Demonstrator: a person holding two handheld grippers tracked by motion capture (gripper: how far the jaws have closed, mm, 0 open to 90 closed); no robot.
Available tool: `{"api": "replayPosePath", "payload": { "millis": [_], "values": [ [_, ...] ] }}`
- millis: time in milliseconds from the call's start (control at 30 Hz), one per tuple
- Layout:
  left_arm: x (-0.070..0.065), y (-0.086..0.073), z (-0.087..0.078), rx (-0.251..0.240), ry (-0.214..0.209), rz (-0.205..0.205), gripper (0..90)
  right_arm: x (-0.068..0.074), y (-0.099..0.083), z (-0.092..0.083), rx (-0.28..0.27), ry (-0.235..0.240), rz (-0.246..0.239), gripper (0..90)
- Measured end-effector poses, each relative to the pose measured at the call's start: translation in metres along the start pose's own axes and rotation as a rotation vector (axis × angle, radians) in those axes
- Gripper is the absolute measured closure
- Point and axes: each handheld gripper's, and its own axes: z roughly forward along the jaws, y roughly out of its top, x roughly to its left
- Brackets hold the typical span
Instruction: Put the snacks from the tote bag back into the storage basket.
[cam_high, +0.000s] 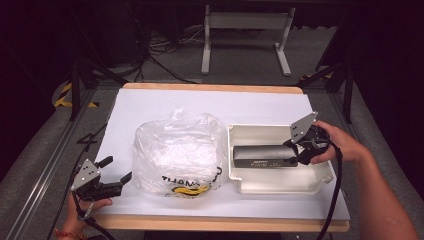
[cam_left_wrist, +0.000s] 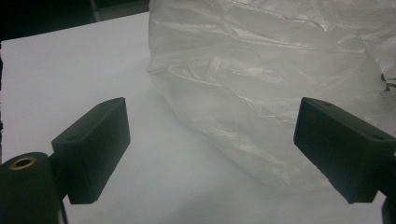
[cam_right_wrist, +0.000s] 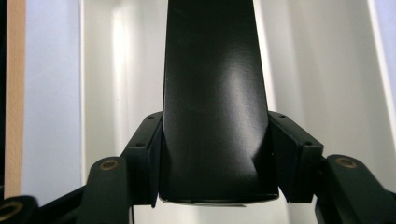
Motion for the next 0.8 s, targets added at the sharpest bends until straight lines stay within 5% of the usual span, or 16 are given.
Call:
{"api": "replayPosePath", "payload": {
  "millis": [500, 800],
  "values": [
    [0.000, 0.000, 0.000, 0.000, -0.001, 0.005, 11.5, -0.008, -0.009, 0.007, 0.046, 0.017, 0.022, 42.9],
    [0.000, 0.000, 0.000, -0.001, -0.002, 0.008, 11.5, -0.009, -0.012, 0.009, 0.125, 0.021, 0.022, 42.7]
  ]
}}
